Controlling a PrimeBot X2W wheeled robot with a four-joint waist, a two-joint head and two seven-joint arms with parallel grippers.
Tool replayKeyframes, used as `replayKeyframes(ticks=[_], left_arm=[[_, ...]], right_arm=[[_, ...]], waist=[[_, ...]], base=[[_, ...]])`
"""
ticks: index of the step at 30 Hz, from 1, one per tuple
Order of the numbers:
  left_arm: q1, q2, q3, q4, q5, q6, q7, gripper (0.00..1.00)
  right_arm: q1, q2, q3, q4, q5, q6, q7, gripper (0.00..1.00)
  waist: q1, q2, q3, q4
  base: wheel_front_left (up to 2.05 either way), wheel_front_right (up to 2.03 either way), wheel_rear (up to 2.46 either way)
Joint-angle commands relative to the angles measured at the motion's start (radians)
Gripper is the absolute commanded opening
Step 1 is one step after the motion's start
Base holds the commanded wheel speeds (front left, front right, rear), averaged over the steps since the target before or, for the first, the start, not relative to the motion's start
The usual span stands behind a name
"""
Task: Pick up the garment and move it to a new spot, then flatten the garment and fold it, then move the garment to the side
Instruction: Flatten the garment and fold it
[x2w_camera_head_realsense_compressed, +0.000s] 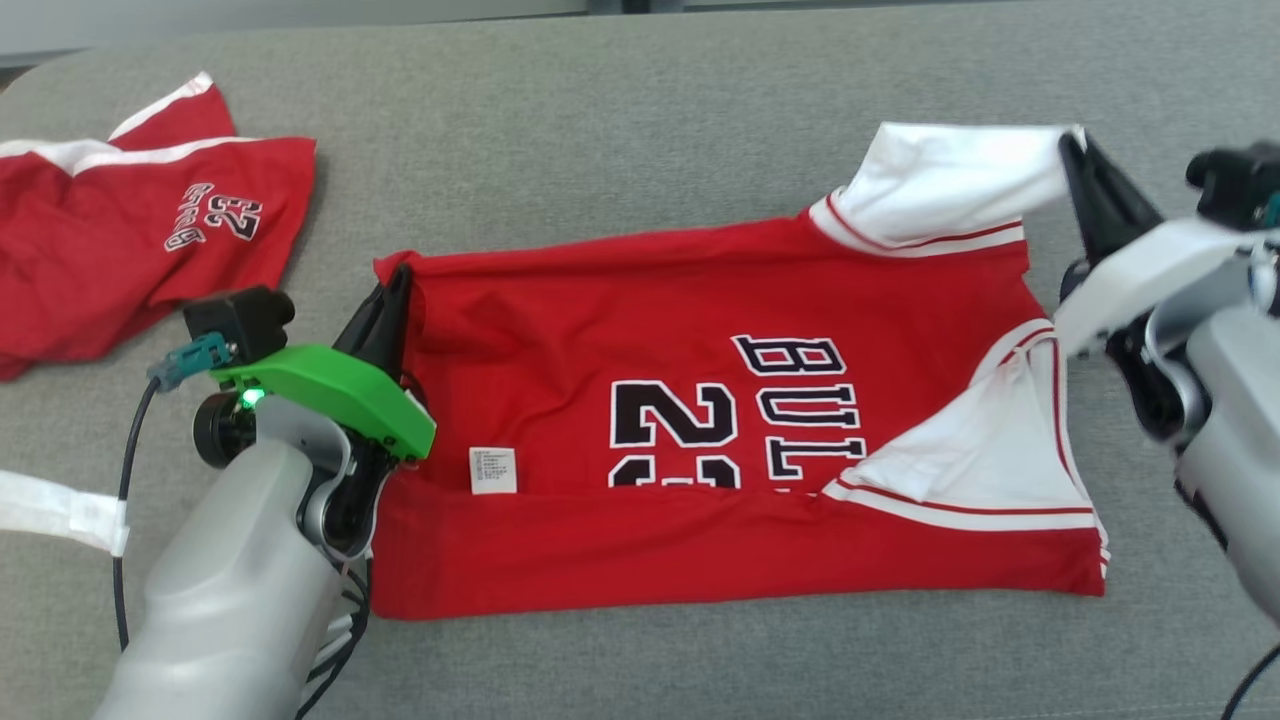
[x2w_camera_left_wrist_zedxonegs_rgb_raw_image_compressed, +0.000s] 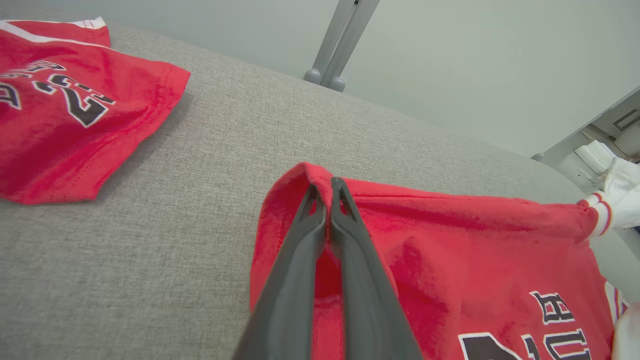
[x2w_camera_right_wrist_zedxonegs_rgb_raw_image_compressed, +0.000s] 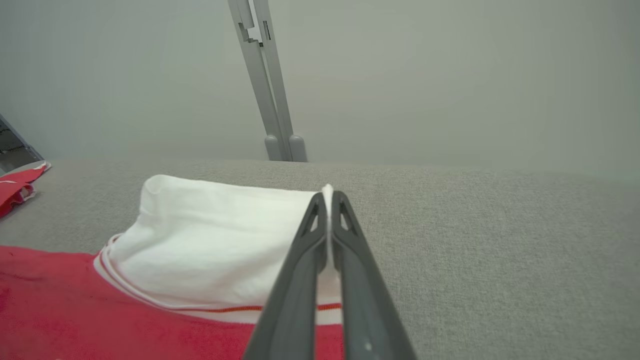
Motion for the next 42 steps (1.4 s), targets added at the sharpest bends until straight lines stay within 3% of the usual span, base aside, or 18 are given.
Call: replayKeyframes(ticks=[1,12,27,28,29,30,31,36,42], left_arm=[[0.026,0.011,0.002,-0.008,-0.002,-0.002,-0.008,0.00],[0.192,0.047,0.013,-0.112,0.001,0.027,-0.044,0.00],[0.400,0.036,0.029,-0.274,-0.017,0.108,-0.056,0.00],[0.406,0.035,0.031,-0.277,-0.017,0.110,-0.056,0.00],[0.410,0.039,0.033,-0.278,-0.008,0.116,-0.058,0.34],[0.411,0.042,0.035,-0.280,0.002,0.121,-0.059,0.84],[0.415,0.043,0.038,-0.279,0.010,0.124,-0.059,1.00],[0.426,0.039,0.069,-0.287,0.049,0.143,-0.062,1.00],[0.464,0.015,0.204,-0.370,0.179,0.160,-0.060,1.00]], right_arm=[[0.053,0.002,-0.017,-0.031,-0.016,-0.002,-0.004,0.00],[0.403,0.046,-0.200,-0.295,-0.096,-0.002,-0.005,0.00],[0.669,0.112,-0.332,-0.386,-0.135,-0.002,0.032,0.00],[0.675,0.115,-0.336,-0.386,-0.137,-0.002,0.035,0.13],[0.677,0.118,-0.341,-0.392,-0.140,-0.002,0.036,0.49],[0.678,0.121,-0.344,-0.395,-0.142,-0.002,0.037,1.00],[0.682,0.126,-0.347,-0.398,-0.143,-0.002,0.041,1.00],[0.675,0.124,-0.363,-0.414,-0.152,-0.002,0.040,1.00],[0.627,0.111,-0.382,-0.392,-0.173,-0.002,0.067,1.00]], waist=[[0.0000,-0.0001,-0.030,-0.033],[0.0000,-0.0001,-0.064,-0.043],[0.0000,-0.0001,-0.102,-0.022],[0.0000,-0.0001,-0.104,-0.020],[0.0000,-0.0001,-0.106,-0.019],[0.0000,-0.0001,-0.107,-0.017],[0.0000,-0.0001,-0.110,-0.017],[0.0000,-0.0001,-0.126,-0.013],[0.0000,-0.0001,-0.136,-0.006]], base=[[0.00,0.00,0.00],[0.00,0.00,0.00],[0.00,0.00,0.00],[0.00,0.00,0.00],[0.00,0.00,0.00],[0.00,0.00,0.00],[0.00,0.00,0.00],[0.00,0.00,0.00],[0.00,0.00,0.00]])
